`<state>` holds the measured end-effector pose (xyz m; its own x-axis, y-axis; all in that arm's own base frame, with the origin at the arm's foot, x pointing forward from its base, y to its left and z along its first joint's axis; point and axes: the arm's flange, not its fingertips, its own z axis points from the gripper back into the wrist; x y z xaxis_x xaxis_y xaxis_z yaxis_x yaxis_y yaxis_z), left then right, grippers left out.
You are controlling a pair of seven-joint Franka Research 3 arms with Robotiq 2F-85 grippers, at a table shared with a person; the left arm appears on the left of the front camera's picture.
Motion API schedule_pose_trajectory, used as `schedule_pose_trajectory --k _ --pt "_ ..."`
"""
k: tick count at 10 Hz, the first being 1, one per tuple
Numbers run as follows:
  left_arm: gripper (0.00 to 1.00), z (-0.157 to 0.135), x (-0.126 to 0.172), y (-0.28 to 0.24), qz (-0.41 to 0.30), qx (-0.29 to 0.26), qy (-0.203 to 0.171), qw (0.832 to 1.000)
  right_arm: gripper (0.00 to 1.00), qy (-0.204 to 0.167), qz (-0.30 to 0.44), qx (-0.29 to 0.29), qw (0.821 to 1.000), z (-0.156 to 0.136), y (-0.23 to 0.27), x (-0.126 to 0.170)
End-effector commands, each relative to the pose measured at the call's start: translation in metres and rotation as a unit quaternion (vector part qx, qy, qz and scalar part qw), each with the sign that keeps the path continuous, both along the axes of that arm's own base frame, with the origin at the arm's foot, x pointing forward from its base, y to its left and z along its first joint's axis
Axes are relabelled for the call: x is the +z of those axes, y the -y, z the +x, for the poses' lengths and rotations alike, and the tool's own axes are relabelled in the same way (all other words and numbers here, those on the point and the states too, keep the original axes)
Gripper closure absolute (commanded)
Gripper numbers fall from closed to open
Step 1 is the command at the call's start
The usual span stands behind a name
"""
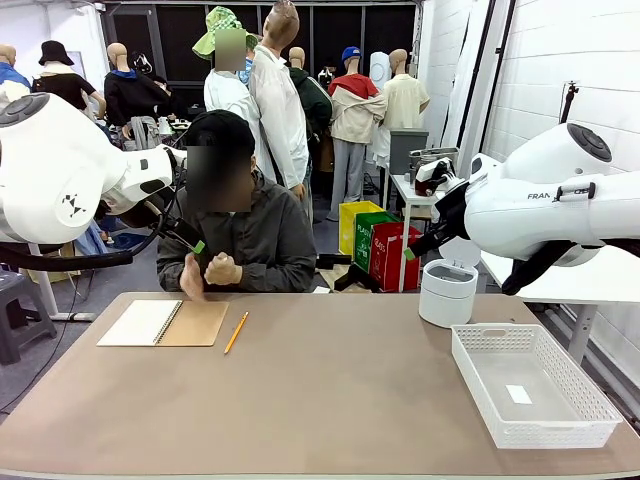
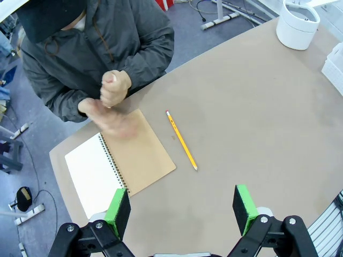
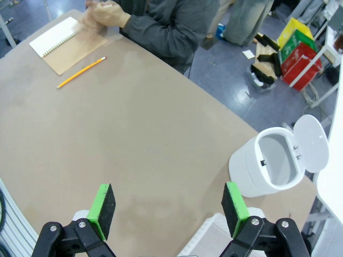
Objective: Sort the paper based on its condition.
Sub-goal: If a person hands you a paper, place it in the Organizing basket , and if it's crumpled, put it in the Trash can.
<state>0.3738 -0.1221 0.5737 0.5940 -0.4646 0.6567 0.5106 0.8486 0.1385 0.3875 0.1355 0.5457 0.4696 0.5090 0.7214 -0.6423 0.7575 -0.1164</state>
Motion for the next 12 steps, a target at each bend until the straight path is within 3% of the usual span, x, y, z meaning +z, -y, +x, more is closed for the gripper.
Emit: schedule_pose_trajectory --k 1,12 --pt "0.0 -0.0002 0.0009 -0.0011 -0.001 -0.001 0.001 1.0 0.0 0.0 0.001 0.0 1.0 0.0002 0.0002 -0.0001" --pt "0.0 -0.0002 0.0009 -0.0011 -0.001 -0.001 0.001 1.0 0.0 0.0 0.001 0.0 1.0 0.0002 0.0002 -0.0001"
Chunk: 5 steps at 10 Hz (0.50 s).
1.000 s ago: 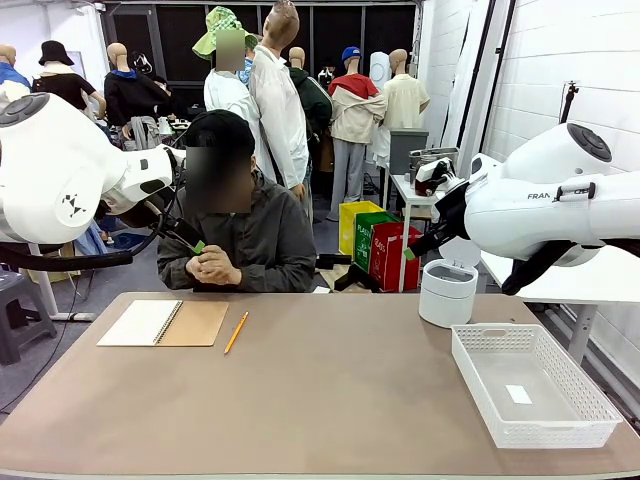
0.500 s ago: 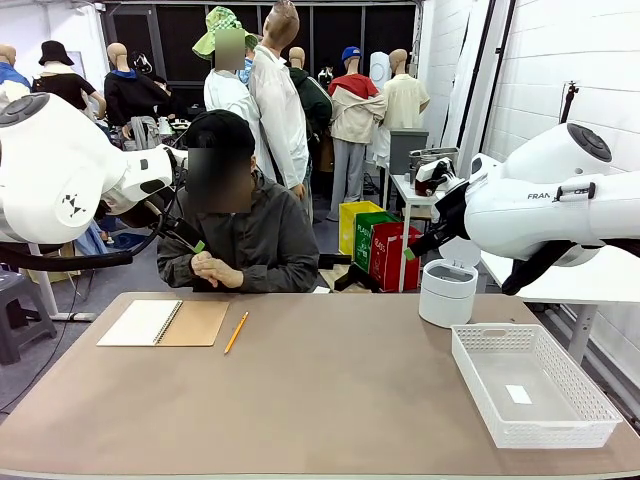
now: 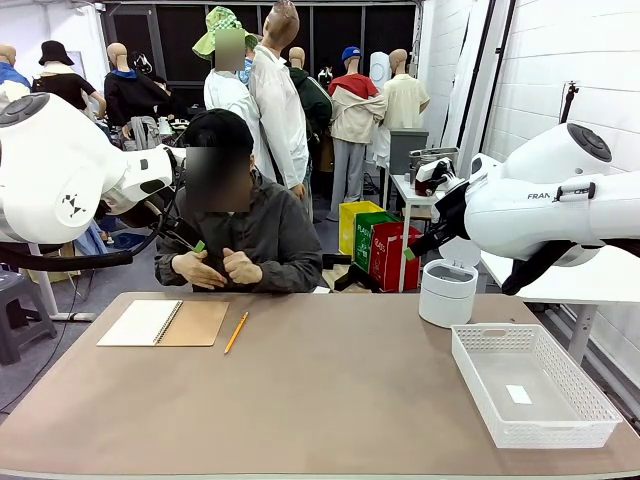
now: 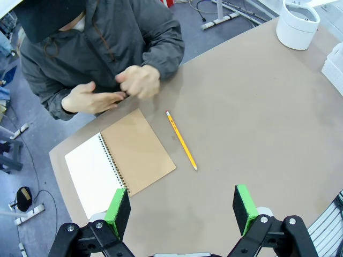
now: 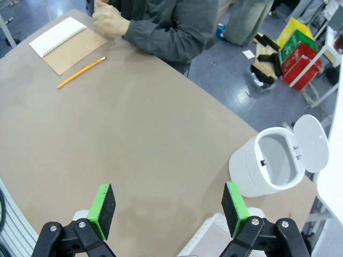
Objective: Sort the paper based on its condition.
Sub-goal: If a person hands you a paper, place it in the Organizing basket , and if it's crumpled, put it in the Trash can.
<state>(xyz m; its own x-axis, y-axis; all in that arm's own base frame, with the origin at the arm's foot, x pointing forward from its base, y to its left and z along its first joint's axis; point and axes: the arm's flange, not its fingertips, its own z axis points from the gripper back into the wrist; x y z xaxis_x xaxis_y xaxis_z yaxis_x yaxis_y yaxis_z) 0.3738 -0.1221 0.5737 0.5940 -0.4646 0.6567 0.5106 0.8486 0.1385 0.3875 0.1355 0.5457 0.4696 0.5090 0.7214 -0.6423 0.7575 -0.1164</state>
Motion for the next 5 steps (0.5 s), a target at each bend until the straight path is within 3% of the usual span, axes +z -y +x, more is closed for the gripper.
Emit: schedule_pose_trajectory --k 1,5 --pt "0.0 -0.0002 0.0009 -0.0012 -0.001 -0.001 0.001 1.0 0.0 0.0 0.001 0.0 1.0 0.0002 0.0002 -0.0001" --pt "0.0 -0.0002 0.0009 -0.0012 -0.001 -0.001 0.001 1.0 0.0 0.0 0.001 0.0 1.0 0.0002 0.0002 -0.0001"
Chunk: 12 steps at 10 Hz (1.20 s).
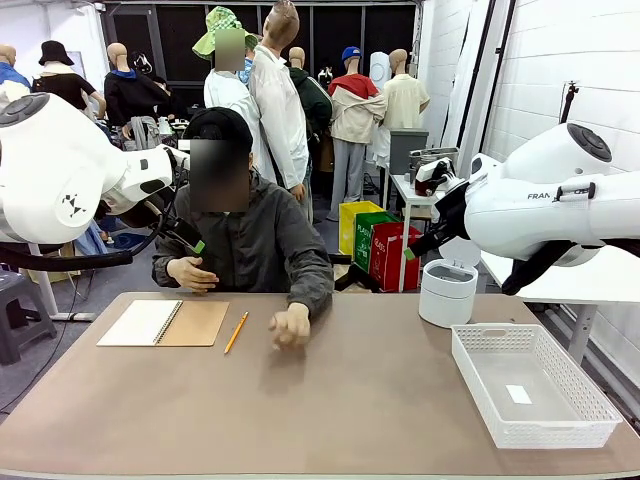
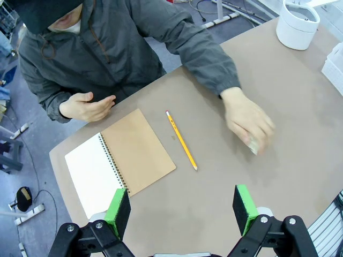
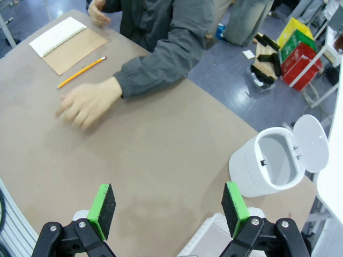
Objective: Sort the paper based on its condition.
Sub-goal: If a person hands you a paper, place it in the Organizing basket , and if it's crumpled, put it in the Trash can.
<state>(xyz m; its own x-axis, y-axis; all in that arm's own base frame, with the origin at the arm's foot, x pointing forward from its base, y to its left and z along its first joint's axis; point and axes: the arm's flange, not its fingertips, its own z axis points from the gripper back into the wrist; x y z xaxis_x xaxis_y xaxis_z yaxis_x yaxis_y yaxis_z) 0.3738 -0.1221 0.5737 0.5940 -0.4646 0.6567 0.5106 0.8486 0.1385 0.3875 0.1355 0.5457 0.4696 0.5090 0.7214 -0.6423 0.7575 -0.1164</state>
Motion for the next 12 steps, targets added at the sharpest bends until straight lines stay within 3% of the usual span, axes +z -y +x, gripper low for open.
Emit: schedule_pose_trajectory --k 1,12 --pt "0.0 -0.0002 0.0009 -0.0011 -0.001 -0.001 0.001 1.0 0.0 0.0 0.001 0.0 1.0 0.0002 0.0002 -0.0001" --pt "0.0 -0.0002 0.0009 -0.0011 -0.001 -0.001 0.001 1.0 0.0 0.0 0.001 0.0 1.0 0.0002 0.0002 -0.0001"
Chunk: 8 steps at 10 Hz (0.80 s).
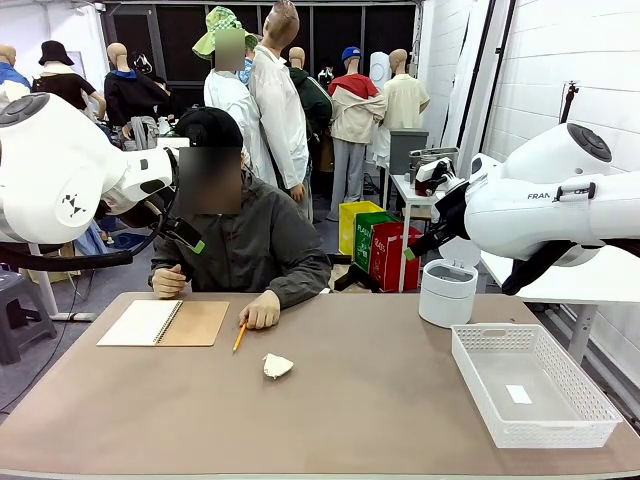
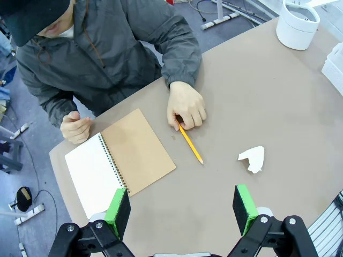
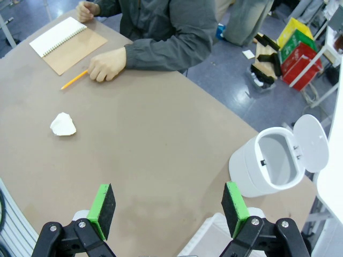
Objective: Sort the paper based on its condition.
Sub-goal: If a person hands you a paper, place it in the Organizing basket , and if it's crumpled, put it in the Trash can.
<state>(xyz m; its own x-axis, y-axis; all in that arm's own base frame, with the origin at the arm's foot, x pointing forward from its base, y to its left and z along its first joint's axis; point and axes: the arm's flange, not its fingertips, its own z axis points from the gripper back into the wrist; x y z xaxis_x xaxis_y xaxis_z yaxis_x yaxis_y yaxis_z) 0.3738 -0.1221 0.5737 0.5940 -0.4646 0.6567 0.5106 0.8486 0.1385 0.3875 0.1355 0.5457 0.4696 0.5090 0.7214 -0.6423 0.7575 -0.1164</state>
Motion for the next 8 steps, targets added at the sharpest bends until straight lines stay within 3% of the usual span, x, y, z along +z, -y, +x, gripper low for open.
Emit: schedule_pose_trajectory --k 1,4,8 --pt "0.0 0.0 0.001 -0.001 -0.001 -0.001 0.001 1.0 0.0 0.0 0.001 0.0 1.0 0.0 0.0 0.0" --pt "0.0 0.0 0.001 -0.001 -0.001 -0.001 0.001 1.0 0.0 0.0 0.0 0.0 1.0 0.0 0.0 0.0" --pt "0.0 0.0 0.001 -0.001 -0.001 -0.001 0.001 1.0 0.0 -0.011 -0.046 0.01 0.999 -0.011 -0.045 0.01"
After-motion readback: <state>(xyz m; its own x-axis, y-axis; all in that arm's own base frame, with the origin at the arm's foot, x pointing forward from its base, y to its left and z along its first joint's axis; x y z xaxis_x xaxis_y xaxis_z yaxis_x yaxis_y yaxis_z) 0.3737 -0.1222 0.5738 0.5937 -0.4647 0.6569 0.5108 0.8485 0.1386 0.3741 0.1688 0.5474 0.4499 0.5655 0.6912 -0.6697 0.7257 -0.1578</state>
